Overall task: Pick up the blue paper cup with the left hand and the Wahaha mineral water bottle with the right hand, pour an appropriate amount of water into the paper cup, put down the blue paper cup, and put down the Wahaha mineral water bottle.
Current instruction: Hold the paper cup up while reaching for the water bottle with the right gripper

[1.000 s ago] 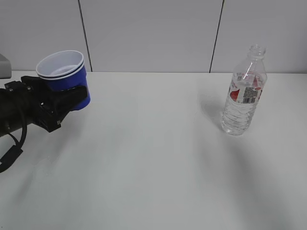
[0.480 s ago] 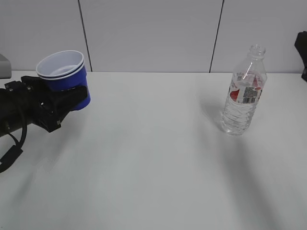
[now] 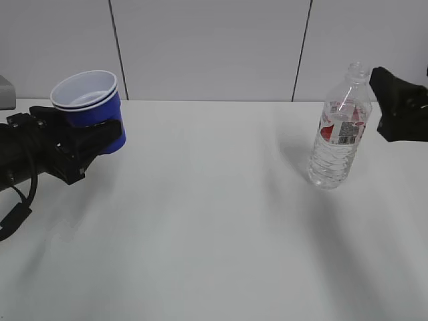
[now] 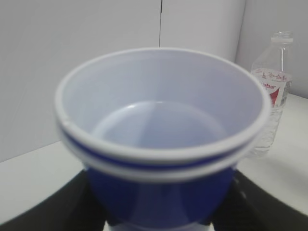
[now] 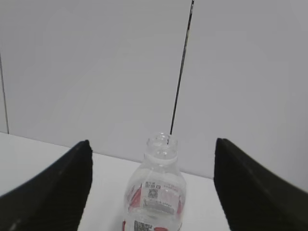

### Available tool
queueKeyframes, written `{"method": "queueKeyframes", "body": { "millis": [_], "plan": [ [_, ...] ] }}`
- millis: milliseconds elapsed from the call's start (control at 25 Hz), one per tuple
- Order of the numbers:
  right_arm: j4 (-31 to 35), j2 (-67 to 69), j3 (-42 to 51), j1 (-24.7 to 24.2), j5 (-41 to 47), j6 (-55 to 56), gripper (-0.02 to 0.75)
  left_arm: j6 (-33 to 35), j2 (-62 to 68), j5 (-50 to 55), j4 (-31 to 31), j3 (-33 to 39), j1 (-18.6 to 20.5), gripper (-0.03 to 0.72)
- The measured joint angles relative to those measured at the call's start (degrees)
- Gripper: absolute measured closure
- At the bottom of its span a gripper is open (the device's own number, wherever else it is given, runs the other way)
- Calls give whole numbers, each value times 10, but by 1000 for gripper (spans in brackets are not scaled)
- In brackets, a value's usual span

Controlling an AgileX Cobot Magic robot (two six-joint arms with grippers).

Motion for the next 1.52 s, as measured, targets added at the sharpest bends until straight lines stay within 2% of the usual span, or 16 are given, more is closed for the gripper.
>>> {"method": "queueKeyframes", "body": {
  "millis": [360, 560, 1080, 1320, 1520],
  "plan": [
    [1, 149, 51, 0, -172, 90, 150, 0, 0, 0, 0, 0, 0, 244],
    [-31, 212, 52, 0, -179, 104, 151, 0, 0, 0, 0, 0, 0, 244],
    [-51, 223, 49, 0, -184, 113, 149, 0, 0, 0, 0, 0, 0, 244],
    [-54, 239, 46, 0, -186, 117, 73, 0, 0, 0, 0, 0, 0, 244],
    [-54, 282, 45, 0, -186, 124, 64, 0, 0, 0, -1, 0, 0, 244]
  ]
}}
